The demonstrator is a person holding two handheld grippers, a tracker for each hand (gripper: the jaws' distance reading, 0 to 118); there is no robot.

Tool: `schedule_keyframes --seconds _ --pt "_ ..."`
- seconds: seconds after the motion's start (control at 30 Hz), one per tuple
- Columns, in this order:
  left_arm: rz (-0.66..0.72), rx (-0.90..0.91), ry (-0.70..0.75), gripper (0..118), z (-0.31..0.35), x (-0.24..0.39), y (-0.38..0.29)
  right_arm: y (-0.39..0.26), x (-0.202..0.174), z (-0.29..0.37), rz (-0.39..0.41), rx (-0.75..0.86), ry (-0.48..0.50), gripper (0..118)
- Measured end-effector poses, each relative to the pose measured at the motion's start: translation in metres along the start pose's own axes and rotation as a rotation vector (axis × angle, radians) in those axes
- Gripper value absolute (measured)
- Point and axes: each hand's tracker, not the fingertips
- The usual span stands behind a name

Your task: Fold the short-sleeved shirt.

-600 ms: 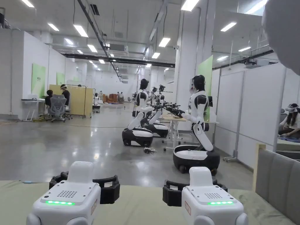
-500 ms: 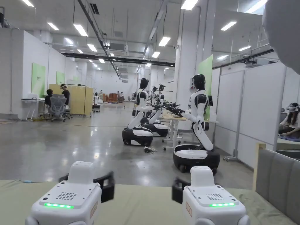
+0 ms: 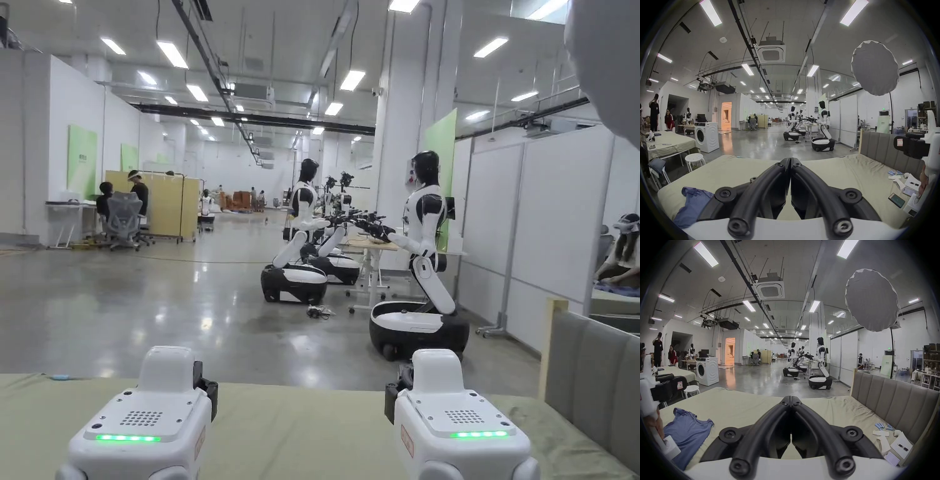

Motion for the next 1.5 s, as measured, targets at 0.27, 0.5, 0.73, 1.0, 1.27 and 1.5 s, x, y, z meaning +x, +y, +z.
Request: schedule_keyframes --seconds 0.27,0.5,0.73,1.0,1.27,1.5 --pt "0.026 0.014 0.086 3 0.023 -0.037 -0.004 -0.001 -0.041 0.002 0.015 -0.007 0.110 0" --pt "-0.009 -0.075 0.241 3 0.057 -0.124 -0.022 -0.026 -0.144 -0.002 0.017 -0.056 0.319 0" --pt "0.053 -0.609 0.323 4 0.042 -0.232 -0.058 -0.068 -0.214 0.003 0.015 -0.101 0.445 0" --pt "0.326 -1.141 0.236 4 -0.014 -0.297 -0.179 -0.088 -0.240 0.002 0.068 -0.147 0.481 0" --pt "0.240 -1.086 0.219 115 -0.053 -0.287 -0.208 -0.102 -0.243 -0.026 0.082 -0.186 0.475 0" --pt "0.275 -1.171 0.278 115 -0.097 -0.320 -0.278 -0.121 -0.242 -0.036 0.081 -0.246 0.455 0"
